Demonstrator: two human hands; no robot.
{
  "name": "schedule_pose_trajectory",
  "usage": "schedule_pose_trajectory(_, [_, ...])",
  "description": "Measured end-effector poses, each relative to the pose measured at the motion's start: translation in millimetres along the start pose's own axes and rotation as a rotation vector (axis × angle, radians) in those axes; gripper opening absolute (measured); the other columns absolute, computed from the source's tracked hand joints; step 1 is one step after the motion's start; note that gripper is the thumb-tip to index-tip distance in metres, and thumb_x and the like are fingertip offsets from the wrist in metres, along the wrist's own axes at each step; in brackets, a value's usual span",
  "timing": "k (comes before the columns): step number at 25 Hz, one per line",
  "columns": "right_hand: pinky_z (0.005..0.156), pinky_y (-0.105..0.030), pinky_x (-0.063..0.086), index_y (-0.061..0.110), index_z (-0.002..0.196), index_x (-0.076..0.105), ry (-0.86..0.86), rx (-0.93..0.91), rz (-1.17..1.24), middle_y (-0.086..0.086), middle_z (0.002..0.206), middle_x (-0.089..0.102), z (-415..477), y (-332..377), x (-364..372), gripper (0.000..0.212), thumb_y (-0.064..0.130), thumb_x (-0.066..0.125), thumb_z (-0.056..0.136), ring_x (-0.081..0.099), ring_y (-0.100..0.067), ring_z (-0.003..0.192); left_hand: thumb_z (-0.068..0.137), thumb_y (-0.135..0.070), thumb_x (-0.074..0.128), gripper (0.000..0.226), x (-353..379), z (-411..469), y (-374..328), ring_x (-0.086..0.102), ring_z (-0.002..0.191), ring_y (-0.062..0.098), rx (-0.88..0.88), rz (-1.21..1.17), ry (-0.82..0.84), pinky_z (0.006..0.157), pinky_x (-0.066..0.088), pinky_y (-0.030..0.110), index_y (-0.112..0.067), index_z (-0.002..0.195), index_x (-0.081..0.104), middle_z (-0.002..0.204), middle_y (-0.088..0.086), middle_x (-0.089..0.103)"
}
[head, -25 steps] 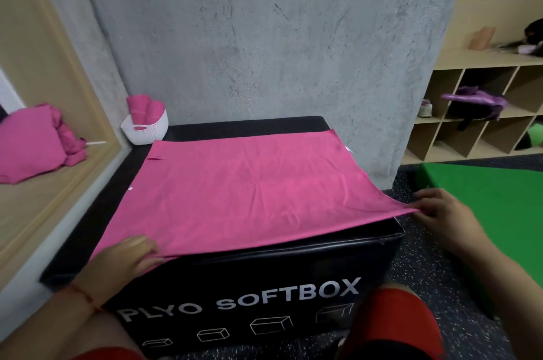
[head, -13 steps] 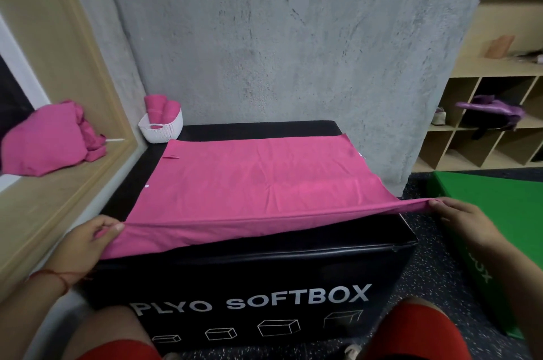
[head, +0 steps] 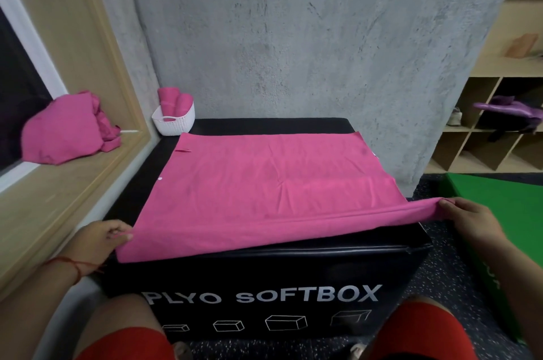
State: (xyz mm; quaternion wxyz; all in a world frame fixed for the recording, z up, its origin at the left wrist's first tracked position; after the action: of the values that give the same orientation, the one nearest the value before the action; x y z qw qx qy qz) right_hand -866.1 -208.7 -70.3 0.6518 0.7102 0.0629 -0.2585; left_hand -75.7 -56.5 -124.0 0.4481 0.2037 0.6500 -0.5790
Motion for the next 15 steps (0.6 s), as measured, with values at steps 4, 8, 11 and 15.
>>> schedule_pose_trajectory(4, [0.08,-0.04,0.045,0.012,0.122,0.075,-0.046,-0.011,0.076,-0.016,0.107,0.074,-2.2,15.8,-4.4,0.029,0.032,0.059,0.108,0.062,-0.026,0.085,0.099,-0.013,0.069,0.011,-28.1,-8.1,-38.7,0.063,0.07,0.008,-0.059,-0.322,-0.207,0.071,0.047,0.009,-0.014,0.091,0.077,0.088,0.011,0.075])
schedule_pose_trajectory(8, [0.055,-0.02,0.044,0.026,0.102,0.072,-0.184,-0.123,0.248,0.003,0.084,0.07,-0.3,71.0,-26.3,0.023,0.032,0.052,0.111,0.057,0.002,0.058,0.102,-0.034,0.065,0.03,-88.5,2.7,-81.0,0.062,0.094,0.02,-0.041,-0.466,-0.584,0.088,0.046,0.028,-0.006,0.108,0.073,0.098,0.01,0.071])
schedule_pose_trajectory(11, [0.046,-0.012,0.042,0.023,0.107,0.074,-0.207,-0.179,0.209,0.005,0.089,0.071,15.1,97.7,-36.1,0.023,0.034,0.055,0.11,0.056,0.003,0.056,0.102,-0.038,0.063,0.034,-114.2,15.8,-97.4,0.061,0.094,0.022,-0.015,-0.472,-0.643,0.081,0.045,0.017,-0.006,0.108,0.071,0.099,0.01,0.069])
schedule_pose_trajectory(15, [0.07,-0.021,0.043,0.017,0.112,0.074,-0.244,-0.259,0.263,0.004,0.088,0.067,24.6,109.0,-47.0,0.022,0.029,0.056,0.109,0.056,-0.009,0.078,0.103,-0.048,0.058,0.035,-131.5,23.1,-113.1,0.059,0.089,0.023,0.011,-0.508,-0.652,0.079,0.045,0.028,-0.016,0.094,0.067,0.096,0.011,0.067])
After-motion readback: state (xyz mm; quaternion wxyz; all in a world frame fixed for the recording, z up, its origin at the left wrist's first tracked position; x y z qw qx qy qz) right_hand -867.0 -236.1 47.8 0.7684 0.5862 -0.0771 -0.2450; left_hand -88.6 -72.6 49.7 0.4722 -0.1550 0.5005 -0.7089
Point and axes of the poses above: each hand's wrist, its own z-axis towards the middle knuckle, its own x-axis out of the palm, y = z × x, the point moved 5 cm from there along z, towards the middle knuckle
